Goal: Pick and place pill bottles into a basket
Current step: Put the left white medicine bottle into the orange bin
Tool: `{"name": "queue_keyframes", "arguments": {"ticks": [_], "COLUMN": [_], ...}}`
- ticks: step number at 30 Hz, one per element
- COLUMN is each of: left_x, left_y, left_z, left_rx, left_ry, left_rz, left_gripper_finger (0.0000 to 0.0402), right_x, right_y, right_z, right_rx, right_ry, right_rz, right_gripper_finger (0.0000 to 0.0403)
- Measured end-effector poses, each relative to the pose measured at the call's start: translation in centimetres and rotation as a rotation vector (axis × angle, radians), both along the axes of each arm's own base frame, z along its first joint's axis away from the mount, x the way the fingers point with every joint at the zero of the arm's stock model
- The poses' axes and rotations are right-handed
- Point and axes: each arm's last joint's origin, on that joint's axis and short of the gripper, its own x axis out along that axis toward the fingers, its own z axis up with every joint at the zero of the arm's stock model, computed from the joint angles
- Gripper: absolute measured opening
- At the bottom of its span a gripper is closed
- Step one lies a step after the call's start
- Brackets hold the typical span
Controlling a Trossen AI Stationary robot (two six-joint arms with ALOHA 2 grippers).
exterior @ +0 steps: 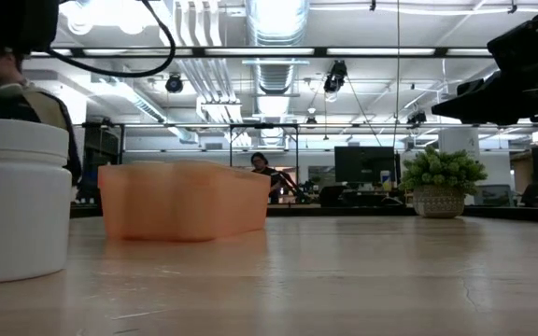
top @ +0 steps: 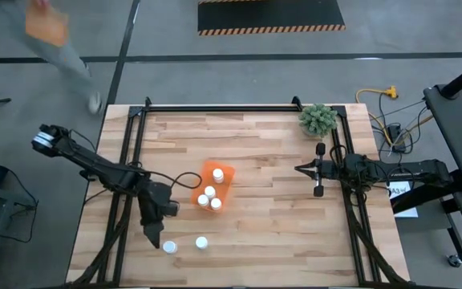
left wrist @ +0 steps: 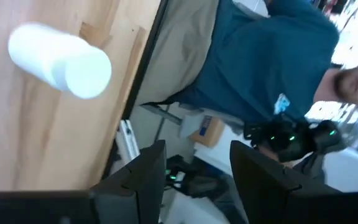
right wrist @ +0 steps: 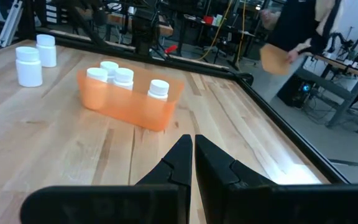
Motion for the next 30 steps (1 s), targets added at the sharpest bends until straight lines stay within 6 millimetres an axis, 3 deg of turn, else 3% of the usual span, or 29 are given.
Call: {"name": "queue_keyframes", "arguments": {"ticks": [14,22,30], "left_x": [-2.2,-3.3,-3.5], "left_y": [-1.9,-3.9,-4.4], "left_z": [1.2,0.7,0.0], "left_rx": [-0.075,0.006,0.057], "left_ry": [0.376,0.394,0.425], "left_rz": [0.201,0.398,0.425], "left_gripper_finger": [0.0160,0.0160,0.0160], "right_x": [0.0,0.0,0.0], "right_y": [0.0,0.0,0.0], "right_z": [0.0,0.0,0.0], "right_rx": [0.000,0.000,0.000], "right_ry": [0.000,0.000,-0.001], "right_rz": [0.000,0.000,0.000], "right_gripper_finger": [0.0009,0.0009,0.0009]}}
